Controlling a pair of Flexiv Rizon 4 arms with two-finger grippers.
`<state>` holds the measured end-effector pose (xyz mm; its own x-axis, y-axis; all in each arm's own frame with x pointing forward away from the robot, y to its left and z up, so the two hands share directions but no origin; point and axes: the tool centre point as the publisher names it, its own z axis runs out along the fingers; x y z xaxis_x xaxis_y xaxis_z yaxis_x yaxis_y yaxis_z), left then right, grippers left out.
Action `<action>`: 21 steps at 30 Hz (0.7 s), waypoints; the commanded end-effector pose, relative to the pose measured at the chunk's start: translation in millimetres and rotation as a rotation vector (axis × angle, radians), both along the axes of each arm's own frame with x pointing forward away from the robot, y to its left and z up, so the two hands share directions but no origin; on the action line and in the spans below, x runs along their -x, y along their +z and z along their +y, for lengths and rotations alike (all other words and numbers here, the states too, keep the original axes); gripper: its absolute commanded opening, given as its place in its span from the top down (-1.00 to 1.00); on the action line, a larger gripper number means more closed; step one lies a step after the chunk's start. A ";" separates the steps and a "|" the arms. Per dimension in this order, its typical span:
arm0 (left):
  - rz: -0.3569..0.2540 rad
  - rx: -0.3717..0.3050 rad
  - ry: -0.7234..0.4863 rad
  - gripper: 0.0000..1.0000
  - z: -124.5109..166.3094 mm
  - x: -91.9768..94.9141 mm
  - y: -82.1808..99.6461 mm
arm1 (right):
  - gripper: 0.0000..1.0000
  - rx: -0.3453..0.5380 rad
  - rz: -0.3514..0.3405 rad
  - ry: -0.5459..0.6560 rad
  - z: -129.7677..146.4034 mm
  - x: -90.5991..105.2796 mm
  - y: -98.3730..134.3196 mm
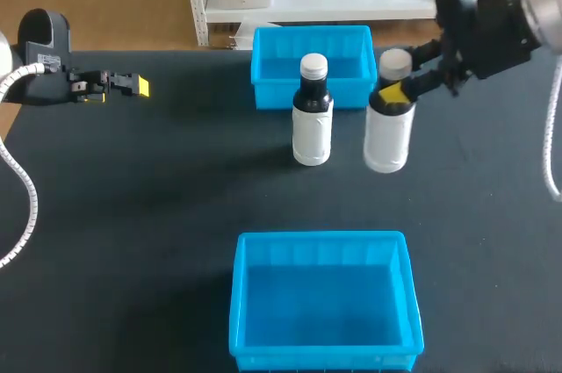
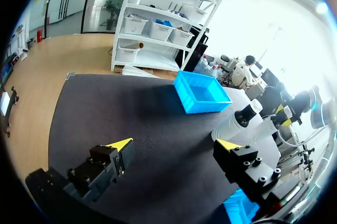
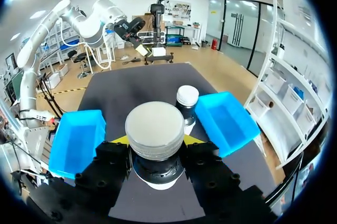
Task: Pick up the bottle, and place it in the far bin if it is heavy, or in the near bin if it is light.
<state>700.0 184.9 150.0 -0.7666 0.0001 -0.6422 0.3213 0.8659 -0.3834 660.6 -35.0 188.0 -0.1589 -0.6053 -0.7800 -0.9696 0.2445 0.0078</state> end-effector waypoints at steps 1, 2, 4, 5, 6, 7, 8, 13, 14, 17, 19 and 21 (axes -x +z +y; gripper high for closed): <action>0.000 0.000 0.000 -1.00 0.0 0.0 0.0 | 1.00 0.005 -0.004 -0.017 -20.4 3.5 5.9; 0.000 0.000 0.000 -1.00 0.0 0.0 0.0 | 1.00 0.010 -0.008 -0.026 -24.5 3.0 6.3; 0.000 0.000 0.000 -1.00 0.0 0.0 0.0 | 1.00 0.010 -0.007 -0.036 -33.2 1.5 7.2; 0.000 0.000 0.000 -1.00 0.0 0.0 0.0 | 1.00 0.011 -0.009 -0.045 -37.3 0.9 8.1; 0.000 0.000 0.000 -1.00 0.0 0.0 0.0 | 1.00 0.017 -0.014 -0.052 -41.8 0.5 9.0; 0.000 0.000 0.000 -1.00 0.0 0.0 0.0 | 1.00 0.019 -0.016 -0.056 -46.3 0.0 10.0; 0.000 0.000 0.000 -1.00 0.0 0.0 0.0 | 1.00 0.019 -0.019 -0.058 -50.3 -0.2 11.2; 0.000 0.000 0.000 -1.00 0.0 0.0 0.0 | 1.00 0.032 -0.027 -0.104 -69.8 -0.4 16.3; 0.000 0.000 0.000 -1.00 0.0 0.0 0.0 | 1.00 0.035 -0.026 -0.115 -74.1 -0.7 16.7; 0.000 0.000 0.000 -1.00 0.0 0.0 0.0 | 1.00 0.028 -0.019 -0.146 -84.1 -0.9 17.2; 0.000 0.000 0.000 -1.00 0.0 0.0 0.0 | 1.00 0.012 -0.013 -0.153 -90.0 -0.7 18.1; 0.000 0.000 0.000 -1.00 0.0 0.0 0.0 | 1.00 0.001 -0.015 -0.149 -95.4 1.1 21.4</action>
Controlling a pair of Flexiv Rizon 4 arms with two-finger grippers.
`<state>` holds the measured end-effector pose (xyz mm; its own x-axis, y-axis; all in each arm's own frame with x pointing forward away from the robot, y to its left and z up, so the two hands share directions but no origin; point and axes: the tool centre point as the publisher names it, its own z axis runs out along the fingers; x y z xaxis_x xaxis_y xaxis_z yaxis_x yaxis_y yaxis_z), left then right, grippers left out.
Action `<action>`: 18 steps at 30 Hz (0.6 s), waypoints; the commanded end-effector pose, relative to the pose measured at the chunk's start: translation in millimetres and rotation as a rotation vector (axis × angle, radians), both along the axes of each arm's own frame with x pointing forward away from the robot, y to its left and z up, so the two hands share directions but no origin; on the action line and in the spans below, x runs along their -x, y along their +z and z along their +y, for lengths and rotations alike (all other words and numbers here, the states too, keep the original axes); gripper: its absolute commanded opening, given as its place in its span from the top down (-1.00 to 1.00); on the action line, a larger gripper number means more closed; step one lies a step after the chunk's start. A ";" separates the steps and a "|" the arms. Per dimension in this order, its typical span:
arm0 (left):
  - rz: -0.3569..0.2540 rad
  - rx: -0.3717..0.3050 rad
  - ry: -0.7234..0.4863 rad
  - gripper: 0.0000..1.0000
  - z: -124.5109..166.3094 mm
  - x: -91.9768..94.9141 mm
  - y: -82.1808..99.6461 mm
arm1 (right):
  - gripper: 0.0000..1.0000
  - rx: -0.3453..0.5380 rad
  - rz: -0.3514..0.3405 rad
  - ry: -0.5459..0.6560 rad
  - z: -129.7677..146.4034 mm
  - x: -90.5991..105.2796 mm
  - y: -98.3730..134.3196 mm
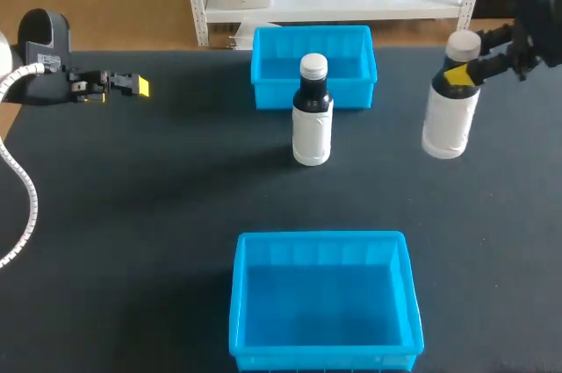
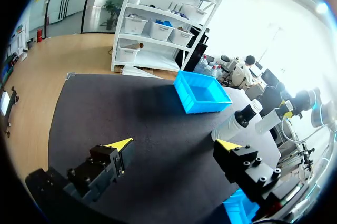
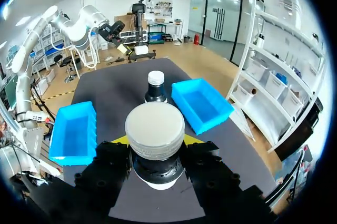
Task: Pick up the bottle, and place it in the far bin if it is heavy, or in the near bin if it is light.
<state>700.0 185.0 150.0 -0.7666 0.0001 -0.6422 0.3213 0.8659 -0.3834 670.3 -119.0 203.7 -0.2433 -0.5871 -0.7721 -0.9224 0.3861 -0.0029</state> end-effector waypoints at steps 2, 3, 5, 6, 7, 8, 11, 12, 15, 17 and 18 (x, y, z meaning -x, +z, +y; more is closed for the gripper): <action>0.000 0.000 0.000 -1.00 0.0 0.0 0.0 | 1.00 -0.019 -0.023 0.024 -15.6 14.3 10.6; 0.000 0.000 0.000 -1.00 0.0 0.0 0.0 | 1.00 -0.019 -0.029 0.043 -17.0 15.9 12.8; 0.000 0.000 0.000 -1.00 0.0 0.0 0.0 | 1.00 -0.026 -0.034 0.085 -19.8 20.7 17.6; 0.000 0.000 0.000 -1.00 0.0 0.0 0.0 | 1.00 -0.026 -0.037 0.114 -20.8 23.7 20.0; 0.000 0.000 0.000 -1.00 0.0 0.0 0.0 | 1.00 -0.026 -0.039 0.145 -21.7 26.7 22.0; 0.000 0.000 0.000 -1.00 0.0 0.0 0.0 | 1.00 -0.026 -0.039 0.168 -22.1 29.8 24.2; 0.000 0.000 0.000 -1.00 0.0 0.0 0.0 | 1.00 -0.020 -0.042 0.251 -20.4 39.9 30.9; 0.000 0.000 0.000 -1.00 0.0 0.0 0.0 | 1.00 -0.018 -0.043 0.277 -18.5 43.4 33.4; 0.000 0.000 0.000 -1.00 0.0 0.0 0.0 | 1.00 -0.016 -0.042 0.372 -6.0 57.8 42.2; 0.000 0.000 0.000 -1.00 0.0 0.0 0.0 | 1.00 -0.014 -0.040 0.426 4.0 66.3 45.6; 0.000 0.000 0.000 -1.00 0.0 0.0 0.0 | 1.00 -0.016 -0.036 0.448 8.9 70.2 46.7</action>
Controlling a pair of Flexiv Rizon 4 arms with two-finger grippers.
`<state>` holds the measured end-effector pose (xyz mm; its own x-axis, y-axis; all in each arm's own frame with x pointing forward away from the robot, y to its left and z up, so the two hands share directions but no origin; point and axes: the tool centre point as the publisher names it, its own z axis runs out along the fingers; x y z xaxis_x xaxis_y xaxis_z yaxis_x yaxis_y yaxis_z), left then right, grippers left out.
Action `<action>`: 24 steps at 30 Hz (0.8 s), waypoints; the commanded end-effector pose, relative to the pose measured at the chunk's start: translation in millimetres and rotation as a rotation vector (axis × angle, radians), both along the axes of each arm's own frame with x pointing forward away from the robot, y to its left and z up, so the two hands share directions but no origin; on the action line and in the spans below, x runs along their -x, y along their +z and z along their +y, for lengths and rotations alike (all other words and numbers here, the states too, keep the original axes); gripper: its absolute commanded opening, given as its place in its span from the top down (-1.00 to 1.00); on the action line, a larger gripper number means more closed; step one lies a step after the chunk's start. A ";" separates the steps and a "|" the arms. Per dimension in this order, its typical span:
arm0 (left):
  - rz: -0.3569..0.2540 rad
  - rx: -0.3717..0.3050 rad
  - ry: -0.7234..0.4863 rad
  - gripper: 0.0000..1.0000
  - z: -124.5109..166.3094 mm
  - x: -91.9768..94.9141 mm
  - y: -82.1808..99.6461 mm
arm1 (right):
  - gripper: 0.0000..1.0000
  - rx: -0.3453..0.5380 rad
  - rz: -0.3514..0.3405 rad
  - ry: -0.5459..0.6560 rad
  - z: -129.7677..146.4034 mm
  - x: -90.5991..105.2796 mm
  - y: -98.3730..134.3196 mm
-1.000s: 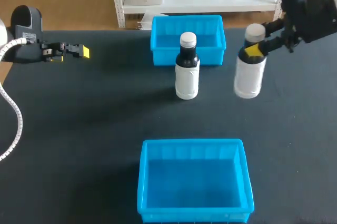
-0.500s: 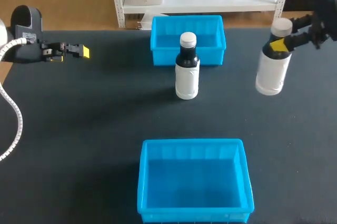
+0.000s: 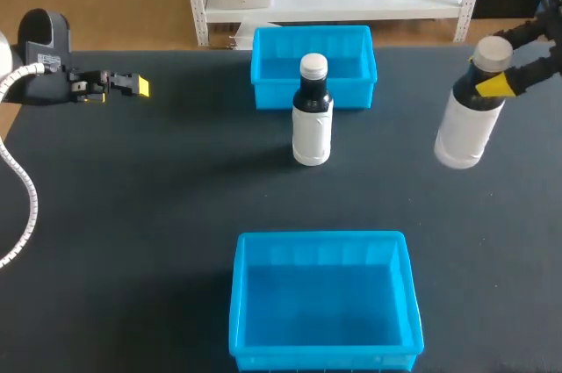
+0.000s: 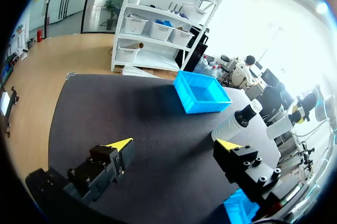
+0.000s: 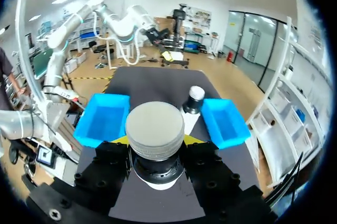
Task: Pick up the bottle, and place it in the far bin if it is heavy, or in the near bin if it is light.
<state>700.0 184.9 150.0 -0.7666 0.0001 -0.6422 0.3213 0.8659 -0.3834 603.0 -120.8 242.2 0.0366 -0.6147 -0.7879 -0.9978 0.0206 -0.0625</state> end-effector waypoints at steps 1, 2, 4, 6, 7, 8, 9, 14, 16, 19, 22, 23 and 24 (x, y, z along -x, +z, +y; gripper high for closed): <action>0.000 0.000 0.000 -1.00 0.1 0.0 0.0 | 1.00 0.009 0.030 0.096 15.9 6.7 8.6; 0.000 0.000 0.000 -1.00 0.1 0.0 0.0 | 1.00 0.011 0.032 0.118 21.2 11.6 10.0; 0.000 0.000 0.000 -1.00 0.1 0.0 0.0 | 1.00 0.009 0.041 0.167 31.6 21.9 12.1; 0.000 0.000 0.000 -1.00 0.1 0.0 0.0 | 1.00 0.004 0.050 0.212 41.7 32.1 13.1; 0.000 0.000 0.000 -1.00 0.1 0.0 0.0 | 1.00 0.002 0.054 0.235 47.2 37.5 13.2; 0.000 0.000 0.000 -1.00 0.1 0.0 0.0 | 1.00 0.001 0.058 0.252 52.2 42.0 13.2; 0.000 0.000 0.000 -1.00 0.1 0.0 0.0 | 1.00 0.001 0.060 0.268 56.7 45.9 13.1; 0.000 0.000 0.000 -1.00 0.1 0.0 0.0 | 1.00 -0.017 0.065 0.386 84.9 71.1 14.2; 0.000 0.000 0.000 -1.00 0.1 0.0 0.0 | 1.00 -0.016 0.064 0.429 96.7 82.2 13.0; 0.000 0.000 0.000 -1.00 0.1 0.0 0.0 | 1.00 -0.024 0.073 0.484 111.4 94.1 10.1; 0.000 0.000 0.000 -1.00 0.1 0.0 0.0 | 1.00 -0.033 0.083 0.531 125.3 103.3 6.6; 0.000 0.000 0.000 -1.00 0.1 0.0 0.0 | 1.00 -0.038 0.088 0.545 129.1 105.4 5.6; 0.000 0.000 0.000 -1.00 0.1 0.0 0.0 | 1.00 -0.043 0.094 0.560 133.2 107.9 4.5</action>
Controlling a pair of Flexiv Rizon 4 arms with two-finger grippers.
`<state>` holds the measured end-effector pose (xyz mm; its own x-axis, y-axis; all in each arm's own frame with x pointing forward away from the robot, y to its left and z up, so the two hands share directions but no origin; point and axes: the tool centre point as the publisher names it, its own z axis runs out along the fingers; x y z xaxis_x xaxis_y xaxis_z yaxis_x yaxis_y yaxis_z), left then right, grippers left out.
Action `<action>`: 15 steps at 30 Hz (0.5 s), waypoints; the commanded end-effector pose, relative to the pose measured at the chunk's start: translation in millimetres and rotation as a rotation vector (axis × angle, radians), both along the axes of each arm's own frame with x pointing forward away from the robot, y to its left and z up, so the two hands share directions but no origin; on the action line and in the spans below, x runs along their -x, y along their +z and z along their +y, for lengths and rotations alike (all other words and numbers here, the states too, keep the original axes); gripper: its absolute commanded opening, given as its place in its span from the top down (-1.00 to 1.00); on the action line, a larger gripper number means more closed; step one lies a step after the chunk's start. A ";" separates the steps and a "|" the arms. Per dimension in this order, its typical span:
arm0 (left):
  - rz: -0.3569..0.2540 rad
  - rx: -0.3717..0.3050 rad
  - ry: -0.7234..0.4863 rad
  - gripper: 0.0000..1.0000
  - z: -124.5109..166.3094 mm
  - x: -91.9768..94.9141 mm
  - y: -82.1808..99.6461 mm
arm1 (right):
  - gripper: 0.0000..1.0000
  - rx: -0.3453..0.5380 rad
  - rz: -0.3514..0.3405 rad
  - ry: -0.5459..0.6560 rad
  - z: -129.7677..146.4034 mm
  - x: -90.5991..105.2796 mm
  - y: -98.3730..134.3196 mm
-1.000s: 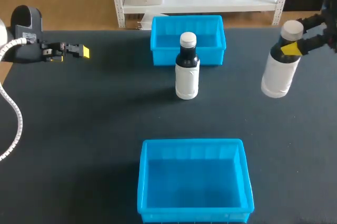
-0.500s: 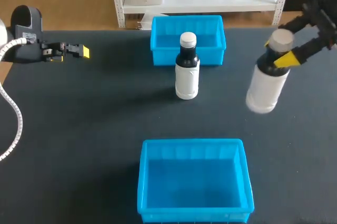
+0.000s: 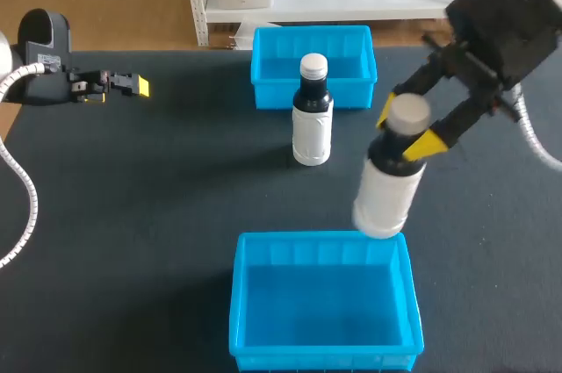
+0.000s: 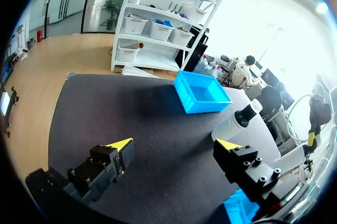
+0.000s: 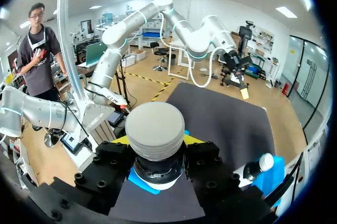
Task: Pick up the bottle, and place it in the far bin if it is heavy, or in the near bin if it is light.
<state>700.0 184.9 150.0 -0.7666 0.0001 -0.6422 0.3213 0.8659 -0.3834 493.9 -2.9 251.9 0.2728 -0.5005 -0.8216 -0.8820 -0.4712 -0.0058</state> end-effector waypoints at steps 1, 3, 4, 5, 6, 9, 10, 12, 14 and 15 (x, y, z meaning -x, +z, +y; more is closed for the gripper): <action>0.000 0.000 0.000 -1.00 0.0 0.0 0.0 | 1.00 -0.003 0.034 0.063 20.0 1.5 -6.7; 0.000 0.000 0.000 -1.00 0.0 0.0 0.0 | 1.00 -0.007 0.057 0.087 27.0 5.9 -10.1; 0.000 0.000 0.000 -1.00 0.0 0.0 0.0 | 1.00 -0.006 0.065 0.100 33.4 10.2 -13.6; 0.000 0.000 0.000 -1.00 0.0 0.0 0.0 | 1.00 -0.009 0.075 0.112 36.8 12.9 -15.7; 0.000 0.000 0.000 -1.00 0.0 0.0 0.0 | 1.00 -0.009 0.084 0.121 40.7 16.0 -18.3; 0.000 0.000 0.000 -1.00 0.0 0.0 0.0 | 1.00 -0.014 0.106 0.155 52.0 23.6 -26.4; 0.000 0.000 0.000 -1.00 0.0 0.0 0.0 | 1.00 -0.022 0.119 0.168 56.9 25.6 -30.1; 0.000 0.000 0.000 -1.00 0.0 0.0 0.0 | 1.00 -0.028 0.133 0.182 69.0 26.7 -38.6; 0.000 0.000 0.000 -1.00 0.0 0.0 0.0 | 1.00 -0.037 0.139 0.196 75.3 27.2 -42.0; 0.000 0.000 0.000 -1.00 0.0 0.0 0.0 | 1.00 -0.038 0.139 0.202 79.7 27.6 -44.5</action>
<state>700.0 184.9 150.0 -0.7666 0.0001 -0.6422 0.3213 0.8659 -0.3834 459.8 64.0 216.6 0.2495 -0.4214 -0.8719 -0.8000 -0.5970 0.0596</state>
